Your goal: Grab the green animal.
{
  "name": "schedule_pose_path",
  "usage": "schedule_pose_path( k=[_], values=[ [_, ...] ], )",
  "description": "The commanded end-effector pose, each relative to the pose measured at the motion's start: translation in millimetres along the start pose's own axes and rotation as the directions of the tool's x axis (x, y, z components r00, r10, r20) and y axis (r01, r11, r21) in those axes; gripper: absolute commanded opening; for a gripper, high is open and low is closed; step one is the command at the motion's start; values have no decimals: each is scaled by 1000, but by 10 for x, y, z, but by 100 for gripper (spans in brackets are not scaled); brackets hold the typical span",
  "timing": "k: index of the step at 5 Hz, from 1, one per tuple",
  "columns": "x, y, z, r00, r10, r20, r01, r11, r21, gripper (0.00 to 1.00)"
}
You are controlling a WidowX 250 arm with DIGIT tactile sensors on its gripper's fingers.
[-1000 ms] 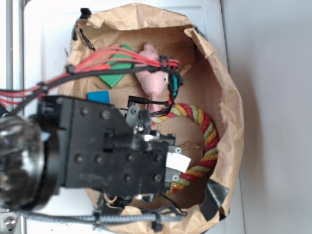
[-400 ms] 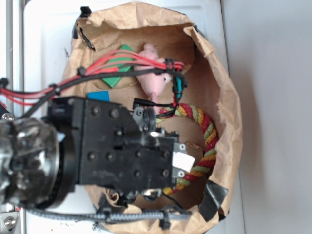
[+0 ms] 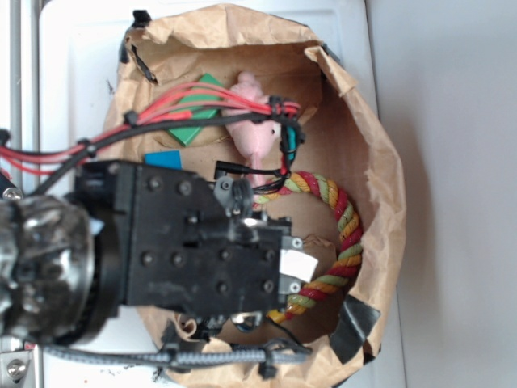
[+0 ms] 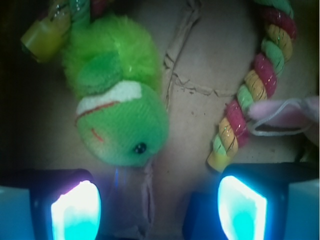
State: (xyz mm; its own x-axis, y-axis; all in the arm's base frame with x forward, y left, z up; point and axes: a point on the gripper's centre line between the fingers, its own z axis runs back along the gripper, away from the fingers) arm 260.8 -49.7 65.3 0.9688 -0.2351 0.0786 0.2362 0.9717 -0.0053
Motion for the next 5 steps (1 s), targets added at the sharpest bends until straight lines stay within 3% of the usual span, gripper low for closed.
schedule_pose_path(
  k=[1, 3, 5],
  values=[
    [39, -61, 148, 999, -19, 47, 19, 1000, -3, 100],
    [39, -61, 148, 999, -19, 47, 19, 1000, -3, 100],
    [381, 83, -47, 997, -34, 72, 33, 999, 24, 100]
  ],
)
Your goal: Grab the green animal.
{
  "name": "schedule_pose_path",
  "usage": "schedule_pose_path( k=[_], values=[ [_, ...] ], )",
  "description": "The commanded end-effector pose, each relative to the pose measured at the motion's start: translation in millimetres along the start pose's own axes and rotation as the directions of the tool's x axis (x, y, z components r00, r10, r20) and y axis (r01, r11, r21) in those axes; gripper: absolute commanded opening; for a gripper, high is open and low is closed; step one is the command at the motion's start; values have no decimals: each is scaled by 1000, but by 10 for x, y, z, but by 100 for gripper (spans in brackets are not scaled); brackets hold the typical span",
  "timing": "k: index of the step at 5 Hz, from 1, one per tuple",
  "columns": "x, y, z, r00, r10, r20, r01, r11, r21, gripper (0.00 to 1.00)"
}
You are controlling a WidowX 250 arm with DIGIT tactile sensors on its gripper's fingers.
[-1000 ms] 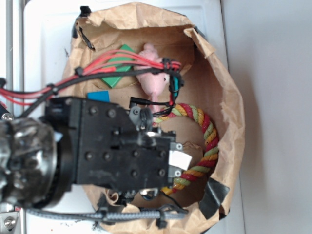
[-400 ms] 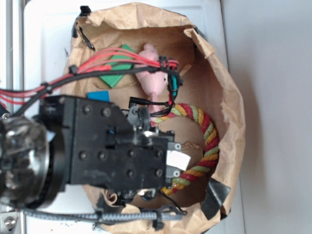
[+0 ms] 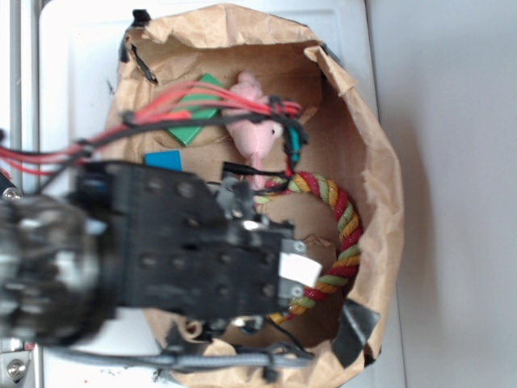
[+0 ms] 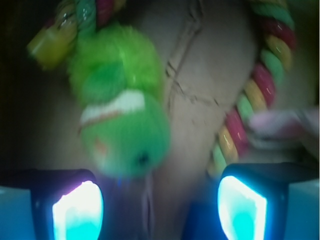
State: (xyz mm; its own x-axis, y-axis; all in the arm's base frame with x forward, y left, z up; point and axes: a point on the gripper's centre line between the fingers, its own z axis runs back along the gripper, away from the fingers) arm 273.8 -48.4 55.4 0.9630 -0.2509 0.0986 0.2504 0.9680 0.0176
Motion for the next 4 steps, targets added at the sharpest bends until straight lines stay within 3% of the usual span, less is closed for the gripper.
schedule_pose_path(
  k=[1, 2, 3, 4],
  values=[
    [392, 45, 23, 997, -34, 70, 35, 999, -20, 100],
    [468, 29, -31, 996, -32, 83, 32, 999, 11, 100],
    [458, 15, -21, 995, -23, 102, 21, 1000, 20, 0],
    [409, 4, 14, 992, -25, 126, 23, 1000, 16, 0]
  ],
)
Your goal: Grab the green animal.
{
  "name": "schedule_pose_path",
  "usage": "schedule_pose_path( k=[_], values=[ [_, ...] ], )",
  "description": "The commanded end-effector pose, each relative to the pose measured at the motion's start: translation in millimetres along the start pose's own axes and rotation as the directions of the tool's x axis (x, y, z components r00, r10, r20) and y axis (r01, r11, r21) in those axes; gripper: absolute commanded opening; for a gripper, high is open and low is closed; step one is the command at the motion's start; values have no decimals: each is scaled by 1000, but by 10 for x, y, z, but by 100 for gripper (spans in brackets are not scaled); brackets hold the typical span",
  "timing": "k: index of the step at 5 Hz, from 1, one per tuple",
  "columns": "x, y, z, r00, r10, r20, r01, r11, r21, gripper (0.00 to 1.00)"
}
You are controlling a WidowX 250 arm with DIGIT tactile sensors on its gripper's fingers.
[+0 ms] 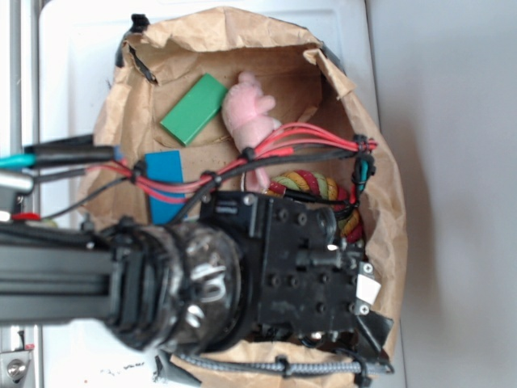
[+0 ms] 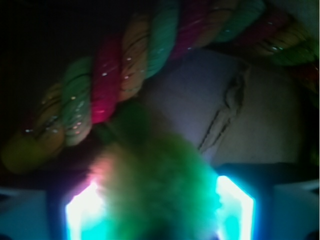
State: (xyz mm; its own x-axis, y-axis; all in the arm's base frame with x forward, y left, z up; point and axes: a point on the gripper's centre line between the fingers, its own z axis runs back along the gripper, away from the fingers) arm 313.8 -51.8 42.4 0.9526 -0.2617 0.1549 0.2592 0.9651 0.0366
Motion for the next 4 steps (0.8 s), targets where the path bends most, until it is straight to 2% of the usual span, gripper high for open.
schedule_pose_path(
  k=[1, 3, 4],
  values=[
    [-12, -69, 205, 998, -11, 70, 12, 1000, -12, 0],
    [-143, 74, 491, 994, 76, 76, -73, 997, -35, 0],
    [-195, 222, 754, 983, 155, 100, -148, 986, -75, 0]
  ],
)
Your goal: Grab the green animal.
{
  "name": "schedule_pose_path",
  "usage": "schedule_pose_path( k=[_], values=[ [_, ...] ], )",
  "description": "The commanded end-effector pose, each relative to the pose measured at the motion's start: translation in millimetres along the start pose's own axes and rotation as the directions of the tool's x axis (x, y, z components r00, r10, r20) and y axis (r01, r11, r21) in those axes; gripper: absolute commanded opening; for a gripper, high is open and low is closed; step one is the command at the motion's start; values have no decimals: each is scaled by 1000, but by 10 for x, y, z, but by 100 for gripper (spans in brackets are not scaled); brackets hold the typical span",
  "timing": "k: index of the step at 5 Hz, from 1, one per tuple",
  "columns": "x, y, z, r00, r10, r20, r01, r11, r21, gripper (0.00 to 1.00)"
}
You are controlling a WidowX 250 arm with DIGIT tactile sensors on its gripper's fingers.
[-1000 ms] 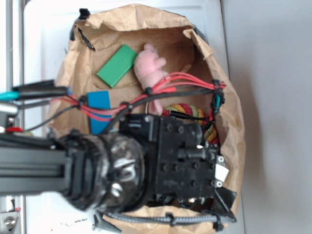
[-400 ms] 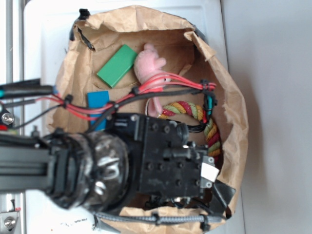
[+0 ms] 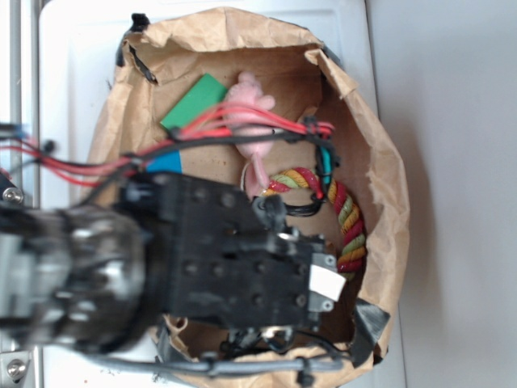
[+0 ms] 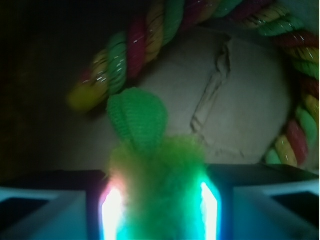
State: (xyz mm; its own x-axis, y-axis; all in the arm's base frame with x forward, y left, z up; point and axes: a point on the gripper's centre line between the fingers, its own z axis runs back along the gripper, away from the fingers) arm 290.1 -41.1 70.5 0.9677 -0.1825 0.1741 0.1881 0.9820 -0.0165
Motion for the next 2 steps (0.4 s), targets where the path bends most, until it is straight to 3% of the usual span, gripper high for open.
schedule_pose_path(
  k=[1, 2],
  values=[
    [-28, 239, 677, 986, 129, 105, -126, 991, -37, 0],
    [-98, 378, 883, 968, 208, 141, -209, 978, -6, 0]
  ],
)
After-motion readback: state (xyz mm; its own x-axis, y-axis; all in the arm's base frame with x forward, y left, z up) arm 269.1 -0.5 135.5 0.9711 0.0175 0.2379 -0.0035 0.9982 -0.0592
